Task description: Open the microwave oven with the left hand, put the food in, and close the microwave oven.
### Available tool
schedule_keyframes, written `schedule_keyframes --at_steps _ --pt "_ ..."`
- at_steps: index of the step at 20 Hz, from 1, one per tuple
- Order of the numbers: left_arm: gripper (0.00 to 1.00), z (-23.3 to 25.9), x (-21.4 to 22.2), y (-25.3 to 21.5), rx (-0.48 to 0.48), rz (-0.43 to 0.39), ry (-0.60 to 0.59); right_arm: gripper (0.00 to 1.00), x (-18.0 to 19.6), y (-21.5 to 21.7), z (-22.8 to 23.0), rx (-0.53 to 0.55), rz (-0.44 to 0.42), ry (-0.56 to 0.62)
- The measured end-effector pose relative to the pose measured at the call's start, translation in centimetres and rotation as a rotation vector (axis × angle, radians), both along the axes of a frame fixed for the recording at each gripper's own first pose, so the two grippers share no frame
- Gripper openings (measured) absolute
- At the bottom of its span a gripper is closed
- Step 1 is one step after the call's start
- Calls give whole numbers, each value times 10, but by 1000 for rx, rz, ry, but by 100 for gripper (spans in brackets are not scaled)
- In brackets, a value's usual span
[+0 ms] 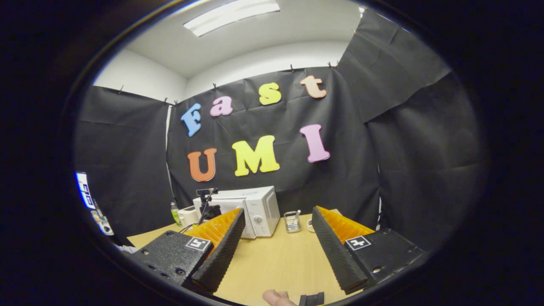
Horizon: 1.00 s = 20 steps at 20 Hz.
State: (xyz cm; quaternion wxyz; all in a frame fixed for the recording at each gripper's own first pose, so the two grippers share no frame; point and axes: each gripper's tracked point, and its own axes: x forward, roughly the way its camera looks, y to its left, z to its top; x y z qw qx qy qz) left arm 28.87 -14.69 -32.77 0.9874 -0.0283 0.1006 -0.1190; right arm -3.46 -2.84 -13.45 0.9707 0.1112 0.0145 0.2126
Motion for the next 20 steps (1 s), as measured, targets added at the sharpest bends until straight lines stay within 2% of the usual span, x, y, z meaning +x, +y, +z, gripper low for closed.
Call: schedule_keyframes --at_steps 3,4,6,10,12,15,16,19,20 --pt "1 -1 10 3 62 44 -21 100 6 -1 -6 8 11 8" --pt "1 -10 14 7 85 59 22 100 8 -3 -10 8 7 15" --pt "3 0 14 6 57 84 -8 100 10 -5 -12 13 1 23" --pt "2 -6 13 5 53 71 22 100 8 -6 -13 14 -12 36" --pt "1 -4 10 19 62 106 30 100 6 -7 -12 11 -19 38" --pt "1 2 -5 25 43 100 49 100 3 -5 -12 7 -28 43" --pt "1 7 -12 29 36 100 48 90 4 -5 -14 10 -30 50" --pt "1 30 -42 37 7 73 52 90 4 -3 -15 17 -41 65" --pt "22 35 -49 43 -4 87 49 100 4 -5 -14 17 -49 66"
